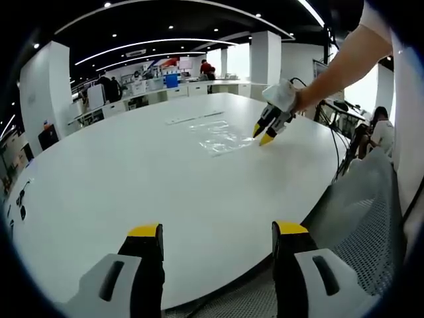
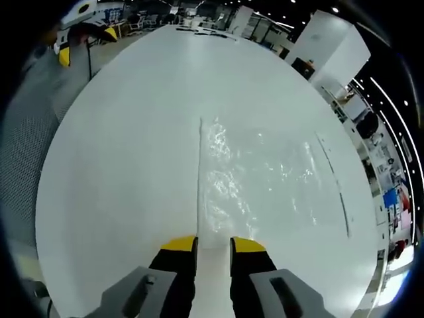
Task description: Arrange the food packaging bags into a neat stack by flattening each bag and aligning their edges.
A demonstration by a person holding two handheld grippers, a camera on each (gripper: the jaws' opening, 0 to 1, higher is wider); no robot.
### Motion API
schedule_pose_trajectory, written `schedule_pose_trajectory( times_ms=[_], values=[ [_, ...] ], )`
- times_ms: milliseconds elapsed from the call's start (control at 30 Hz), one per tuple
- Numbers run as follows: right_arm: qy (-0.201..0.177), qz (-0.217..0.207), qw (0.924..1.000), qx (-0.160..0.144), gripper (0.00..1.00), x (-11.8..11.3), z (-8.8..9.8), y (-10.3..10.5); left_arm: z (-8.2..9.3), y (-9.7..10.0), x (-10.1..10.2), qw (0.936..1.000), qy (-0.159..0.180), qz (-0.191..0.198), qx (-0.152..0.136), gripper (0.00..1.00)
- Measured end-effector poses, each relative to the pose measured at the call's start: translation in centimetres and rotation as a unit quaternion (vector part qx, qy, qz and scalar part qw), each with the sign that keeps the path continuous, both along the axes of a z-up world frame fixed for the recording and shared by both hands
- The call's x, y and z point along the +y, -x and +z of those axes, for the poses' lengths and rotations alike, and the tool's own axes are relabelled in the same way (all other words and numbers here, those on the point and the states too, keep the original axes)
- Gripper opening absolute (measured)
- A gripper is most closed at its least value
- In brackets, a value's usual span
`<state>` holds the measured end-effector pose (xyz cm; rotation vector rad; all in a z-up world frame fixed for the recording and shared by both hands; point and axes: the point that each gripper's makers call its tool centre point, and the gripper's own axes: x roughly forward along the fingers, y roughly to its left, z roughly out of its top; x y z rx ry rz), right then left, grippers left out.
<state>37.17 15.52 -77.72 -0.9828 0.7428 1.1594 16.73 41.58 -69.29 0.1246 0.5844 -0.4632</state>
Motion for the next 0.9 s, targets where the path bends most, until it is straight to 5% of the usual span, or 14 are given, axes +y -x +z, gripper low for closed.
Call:
schedule_pose_trajectory(
  times_ms=[500,900],
  values=[
    [-0.008,-0.012,0.9986,0.051,0.00,-0.1,-0.6,0.9,0.0,-0.1,0.0,1.0000,0.000,0.001,0.000,0.65],
    [0.003,0.005,0.9995,0.033,0.00,0.3,-0.3,1.4,0.1,-0.1,0.0,1.0000,0.001,0.002,-0.001,0.65]
  ],
)
